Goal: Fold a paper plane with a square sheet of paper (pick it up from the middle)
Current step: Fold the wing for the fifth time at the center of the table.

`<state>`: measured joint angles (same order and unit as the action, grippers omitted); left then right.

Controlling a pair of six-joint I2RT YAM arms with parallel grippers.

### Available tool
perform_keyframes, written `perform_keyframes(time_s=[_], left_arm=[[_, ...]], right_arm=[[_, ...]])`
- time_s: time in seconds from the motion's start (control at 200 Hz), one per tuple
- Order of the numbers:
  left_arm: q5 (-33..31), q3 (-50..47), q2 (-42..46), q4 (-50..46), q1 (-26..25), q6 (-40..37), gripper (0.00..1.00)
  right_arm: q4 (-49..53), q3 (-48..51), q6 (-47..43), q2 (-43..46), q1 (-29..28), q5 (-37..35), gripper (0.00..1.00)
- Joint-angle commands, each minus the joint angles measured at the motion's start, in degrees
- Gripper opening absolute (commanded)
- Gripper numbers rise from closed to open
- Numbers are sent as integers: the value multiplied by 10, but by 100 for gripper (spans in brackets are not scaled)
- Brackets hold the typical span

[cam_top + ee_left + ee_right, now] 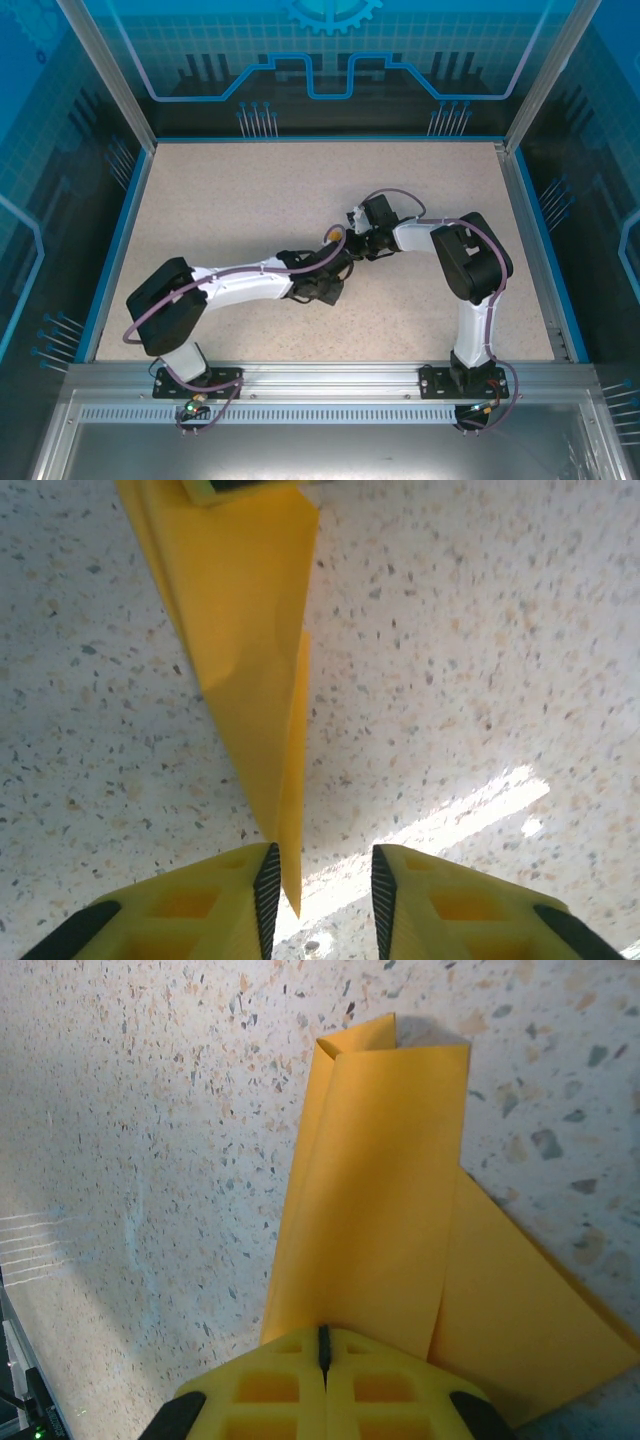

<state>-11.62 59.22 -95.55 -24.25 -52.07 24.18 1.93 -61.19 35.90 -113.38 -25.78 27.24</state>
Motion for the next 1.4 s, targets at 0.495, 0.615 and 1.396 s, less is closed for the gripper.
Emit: perform_keyframes(time_s=[0.495, 0.615, 1.396], left_arm=[[117, -27, -26, 63, 58, 27, 13], [109, -33, -17, 61, 60, 27, 13], [165, -78, -31, 123, 80, 41, 14]], right_arm=[[46, 20, -9, -21, -8, -31, 0], [46, 20, -9, -22, -9, -31, 0], [43, 28, -10, -17, -6, -32, 0]])
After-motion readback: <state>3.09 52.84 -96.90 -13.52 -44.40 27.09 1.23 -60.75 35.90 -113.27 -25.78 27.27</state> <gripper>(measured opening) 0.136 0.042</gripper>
